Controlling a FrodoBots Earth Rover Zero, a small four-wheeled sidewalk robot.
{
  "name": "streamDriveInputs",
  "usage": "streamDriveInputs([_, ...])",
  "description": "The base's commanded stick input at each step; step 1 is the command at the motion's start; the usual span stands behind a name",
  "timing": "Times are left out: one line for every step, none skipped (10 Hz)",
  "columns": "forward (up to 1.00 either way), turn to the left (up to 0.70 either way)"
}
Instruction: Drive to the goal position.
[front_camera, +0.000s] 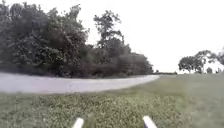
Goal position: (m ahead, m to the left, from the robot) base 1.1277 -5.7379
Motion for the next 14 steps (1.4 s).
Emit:
streamDriveInputs([0.7, 0.0])
streamDriveInputs([0.7, 0.0])
streamDriveInputs([0.7, 0.0])
streamDriveInputs([0.7, 0.0])
streamDriveInputs([0.7, 0.0])
streamDriveInputs([0.7, 0.0])
streamDriveInputs([0.7, 0.0])
streamDriveInputs([0.7, 0.0])
streamDriveInputs([0.7, 0.0])
streamDriveInputs([0.7, 0.0])
streamDriveInputs([0.7, 0.0])
streamDriveInputs([0.7, 0.0])
streamDriveInputs([0.7, 0.0])
streamDriveInputs([0.7, 0.0])
